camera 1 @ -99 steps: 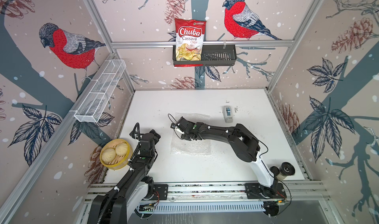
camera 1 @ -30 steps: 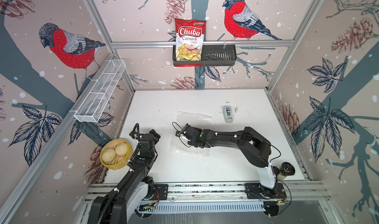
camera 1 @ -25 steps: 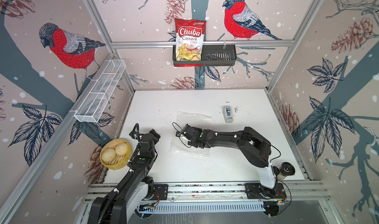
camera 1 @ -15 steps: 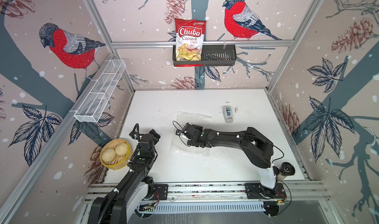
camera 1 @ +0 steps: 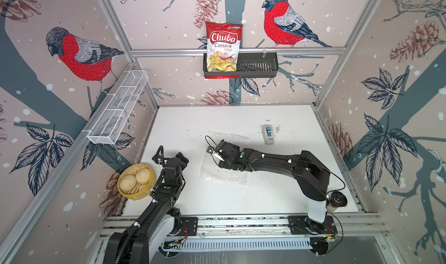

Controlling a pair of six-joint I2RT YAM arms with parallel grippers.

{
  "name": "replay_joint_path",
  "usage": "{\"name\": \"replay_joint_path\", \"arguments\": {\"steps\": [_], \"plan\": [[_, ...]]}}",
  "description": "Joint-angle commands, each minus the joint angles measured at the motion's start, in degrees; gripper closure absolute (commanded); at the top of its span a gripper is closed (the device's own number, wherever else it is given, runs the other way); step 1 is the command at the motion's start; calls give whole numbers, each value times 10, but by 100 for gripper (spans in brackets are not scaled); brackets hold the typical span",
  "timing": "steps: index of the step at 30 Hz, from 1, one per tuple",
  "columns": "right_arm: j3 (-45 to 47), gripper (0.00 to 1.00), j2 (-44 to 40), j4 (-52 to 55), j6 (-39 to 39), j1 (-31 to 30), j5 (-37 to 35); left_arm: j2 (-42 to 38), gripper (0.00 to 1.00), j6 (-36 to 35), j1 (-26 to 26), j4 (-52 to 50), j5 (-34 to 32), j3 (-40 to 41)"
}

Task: Wrap vases in bubble wrap
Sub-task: Place the vase in bubble wrap, then wrap the vase in bubble wrap.

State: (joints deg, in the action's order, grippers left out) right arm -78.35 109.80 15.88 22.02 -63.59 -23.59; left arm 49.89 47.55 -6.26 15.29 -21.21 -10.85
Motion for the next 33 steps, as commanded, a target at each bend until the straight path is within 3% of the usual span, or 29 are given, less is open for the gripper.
{"name": "replay_joint_path", "arguments": {"steps": [1, 11, 15, 24, 33], "plan": [[7, 21, -20, 20, -63, -14, 40, -1, 14, 1, 1, 12, -14, 1], [142, 35, -71, -70, -166, -85, 105, 4, 14, 3, 1, 13, -13, 1], [156, 45, -44, -75, -166, -94, 98, 7, 14, 4, 1, 14, -11, 1], [179, 47, -29, -92, -162, -83, 109, 2, 14, 3, 1, 11, -14, 1], [179, 62, -15, -100, -153, -67, 92, 3, 14, 2, 1, 12, -12, 1]]}}
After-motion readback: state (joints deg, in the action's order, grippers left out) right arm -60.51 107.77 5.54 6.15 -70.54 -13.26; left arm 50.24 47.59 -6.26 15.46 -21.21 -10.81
